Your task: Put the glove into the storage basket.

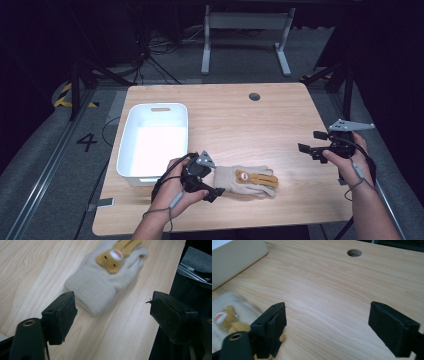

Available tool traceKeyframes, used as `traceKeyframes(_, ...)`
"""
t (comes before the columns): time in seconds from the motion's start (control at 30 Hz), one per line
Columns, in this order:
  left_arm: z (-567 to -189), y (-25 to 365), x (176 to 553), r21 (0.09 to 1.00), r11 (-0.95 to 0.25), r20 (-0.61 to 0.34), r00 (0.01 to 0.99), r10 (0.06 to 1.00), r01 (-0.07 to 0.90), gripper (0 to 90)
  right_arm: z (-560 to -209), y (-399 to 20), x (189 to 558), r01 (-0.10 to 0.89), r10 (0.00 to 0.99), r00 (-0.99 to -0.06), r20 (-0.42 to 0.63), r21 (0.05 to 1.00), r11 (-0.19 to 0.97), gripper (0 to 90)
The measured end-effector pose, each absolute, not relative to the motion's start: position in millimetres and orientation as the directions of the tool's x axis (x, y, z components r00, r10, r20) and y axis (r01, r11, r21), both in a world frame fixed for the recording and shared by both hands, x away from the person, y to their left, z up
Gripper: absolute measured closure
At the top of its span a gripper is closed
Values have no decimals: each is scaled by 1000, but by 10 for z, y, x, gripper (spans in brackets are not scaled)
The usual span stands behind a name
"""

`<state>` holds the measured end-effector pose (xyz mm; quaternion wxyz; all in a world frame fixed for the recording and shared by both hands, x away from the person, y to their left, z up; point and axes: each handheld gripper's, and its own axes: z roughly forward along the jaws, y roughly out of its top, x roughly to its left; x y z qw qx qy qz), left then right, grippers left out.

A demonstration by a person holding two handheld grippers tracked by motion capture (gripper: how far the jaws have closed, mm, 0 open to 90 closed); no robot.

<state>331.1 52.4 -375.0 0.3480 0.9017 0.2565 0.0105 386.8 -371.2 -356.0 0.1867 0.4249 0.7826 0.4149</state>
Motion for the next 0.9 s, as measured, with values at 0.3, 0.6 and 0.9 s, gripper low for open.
traceKeyframes(0.3, -3762, 417, 3362, 632, -652, -140, 889, 437, 420, 220, -3745, -3967, 3894, 574, 879, -475, 41, 772, 274, 261)
traceKeyframes(0.6, -3812, 328, 3435, 640, -662, -112, 900, 422, 390, 221, -3956, -4134, 3908, 593, 893, -449, 23, 756, 278, 359)
traceKeyframes(0.9, -3852, 269, 3495, 642, -669, -104, 907, 409, 375, 221, -4134, -4201, 3907, 623, 904, -426, 39, 737, 262, 385)
